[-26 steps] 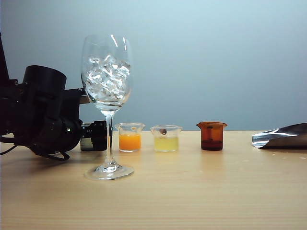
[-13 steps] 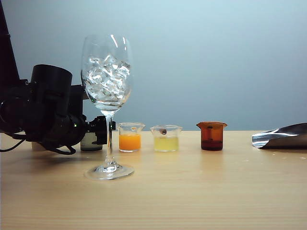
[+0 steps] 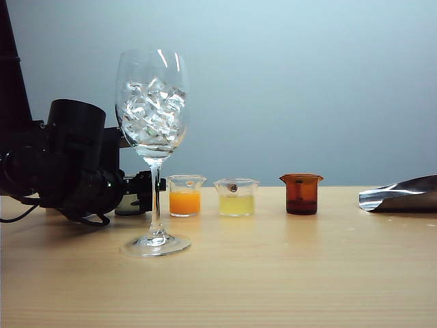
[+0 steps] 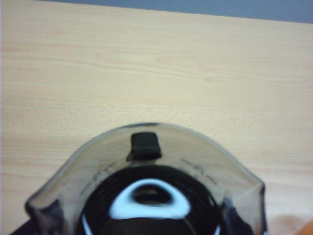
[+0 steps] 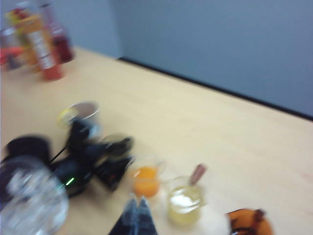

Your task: Pick up the first measuring cup from the left, pour the coconut rum inside into the goblet, and finally put the measuring cup back in its original place.

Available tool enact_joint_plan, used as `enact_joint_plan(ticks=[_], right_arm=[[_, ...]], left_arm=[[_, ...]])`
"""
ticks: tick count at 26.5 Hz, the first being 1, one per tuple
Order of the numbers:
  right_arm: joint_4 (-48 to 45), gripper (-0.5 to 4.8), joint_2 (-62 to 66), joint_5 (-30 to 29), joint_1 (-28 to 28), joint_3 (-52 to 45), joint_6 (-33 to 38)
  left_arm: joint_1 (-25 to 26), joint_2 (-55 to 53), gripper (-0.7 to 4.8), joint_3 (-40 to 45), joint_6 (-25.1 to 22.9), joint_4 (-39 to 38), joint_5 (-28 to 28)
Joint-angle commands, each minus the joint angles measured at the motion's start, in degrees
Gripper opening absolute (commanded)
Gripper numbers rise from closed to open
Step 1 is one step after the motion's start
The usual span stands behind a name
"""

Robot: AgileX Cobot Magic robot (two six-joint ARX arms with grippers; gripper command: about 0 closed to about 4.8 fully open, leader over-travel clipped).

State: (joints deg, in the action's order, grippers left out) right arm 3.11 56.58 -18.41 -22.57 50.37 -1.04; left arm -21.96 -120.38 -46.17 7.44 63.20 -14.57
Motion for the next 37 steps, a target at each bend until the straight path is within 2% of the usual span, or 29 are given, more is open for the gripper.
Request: enact_joint_plan(ticks=[1, 6, 13, 21, 22, 24, 25, 37], right_arm=[[6.14, -0.09, -0.2, -4.55, -0.13, 0.24, -2.56], [8.55, -0.09, -0.2, -4.61, -0.46, 0.39, -2.56], [8.48, -0.09, -0.2, -4.44, -4.5, 0.39, -3.72], [8.61, -0.09, -0.46, -3.39, -4.76, 0.55, -3.72], [8.66, -0.09, -0.46, -3.39, -4.76, 0.55, -3.72], [8.66, -0.09, -0.46, -3.39, -4.76, 0.55, -3.69], [8.66, -0.09, -0.46, -3.39, -4.76, 0.55, -3.69], [8.24, -0.09, -0.48, -3.21, -4.81, 2.19, -3.74]], left_arm=[[-0.02, -0.04, 4.03, -0.92, 0.28, 0.7, -0.22], [-0.02, -0.04, 4.03, -1.03, 0.26, 0.63, -0.22], [0.0, -0.39, 4.01, -1.81, 0.07, 0.07, -0.17], [0.0, -0.48, 3.92, -2.8, 0.07, -3.17, -0.22], [0.0, -0.48, 3.67, -2.8, 0.07, -3.17, -0.2], [0.0, -0.46, 2.51, -2.8, 0.09, -3.13, 0.31], [0.0, -0.46, 2.37, -2.8, 0.09, -3.13, 0.72], [0.0, 0.22, 2.37, -2.71, -1.46, -2.43, 0.68]])
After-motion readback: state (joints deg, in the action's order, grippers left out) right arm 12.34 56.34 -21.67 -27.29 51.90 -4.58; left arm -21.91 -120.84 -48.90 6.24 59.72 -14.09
